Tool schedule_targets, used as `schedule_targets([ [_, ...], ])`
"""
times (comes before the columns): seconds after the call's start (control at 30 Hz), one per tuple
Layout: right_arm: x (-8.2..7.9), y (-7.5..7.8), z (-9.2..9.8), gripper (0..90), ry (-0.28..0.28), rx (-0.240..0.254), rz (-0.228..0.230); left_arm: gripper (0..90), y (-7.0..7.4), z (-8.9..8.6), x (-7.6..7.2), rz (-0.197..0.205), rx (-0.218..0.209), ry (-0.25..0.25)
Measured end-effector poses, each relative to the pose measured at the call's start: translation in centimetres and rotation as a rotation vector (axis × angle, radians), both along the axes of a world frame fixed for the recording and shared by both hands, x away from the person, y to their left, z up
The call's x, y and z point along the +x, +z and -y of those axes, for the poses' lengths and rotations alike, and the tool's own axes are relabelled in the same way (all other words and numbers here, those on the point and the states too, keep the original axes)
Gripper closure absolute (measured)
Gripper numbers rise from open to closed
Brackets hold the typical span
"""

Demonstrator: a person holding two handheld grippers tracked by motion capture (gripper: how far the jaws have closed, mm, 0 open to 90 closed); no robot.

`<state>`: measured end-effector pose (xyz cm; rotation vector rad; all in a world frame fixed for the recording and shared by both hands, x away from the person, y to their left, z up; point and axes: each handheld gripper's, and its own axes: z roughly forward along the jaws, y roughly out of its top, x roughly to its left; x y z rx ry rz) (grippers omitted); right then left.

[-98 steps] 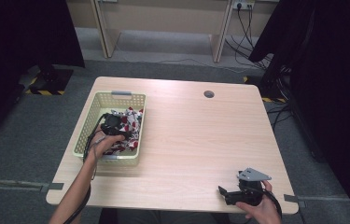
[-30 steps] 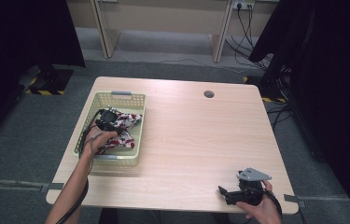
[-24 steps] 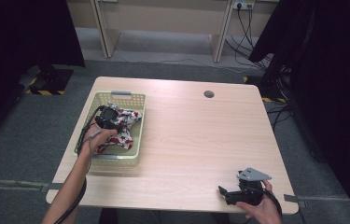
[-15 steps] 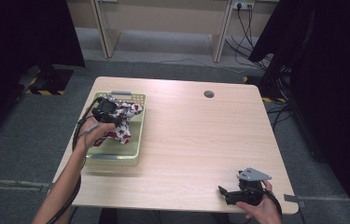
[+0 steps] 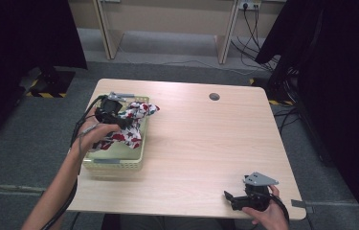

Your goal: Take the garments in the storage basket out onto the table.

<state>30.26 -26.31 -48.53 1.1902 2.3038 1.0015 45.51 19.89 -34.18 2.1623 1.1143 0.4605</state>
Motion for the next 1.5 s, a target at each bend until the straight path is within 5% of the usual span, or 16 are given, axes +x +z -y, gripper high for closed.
schedule_targets([
  [0.77, 0.0, 0.0, 0.0, 0.6, 0.001, 0.000, 0.002, 66.9, 2.7, 6.3, 0.0, 0.033, -0.039, -0.136],
  [1.5, 0.0, 0.0, 0.0, 0.6, 0.004, -0.001, 0.004, 66.3, 0.6, 13.5, 1.4, 0.016, -0.029, -0.214],
])
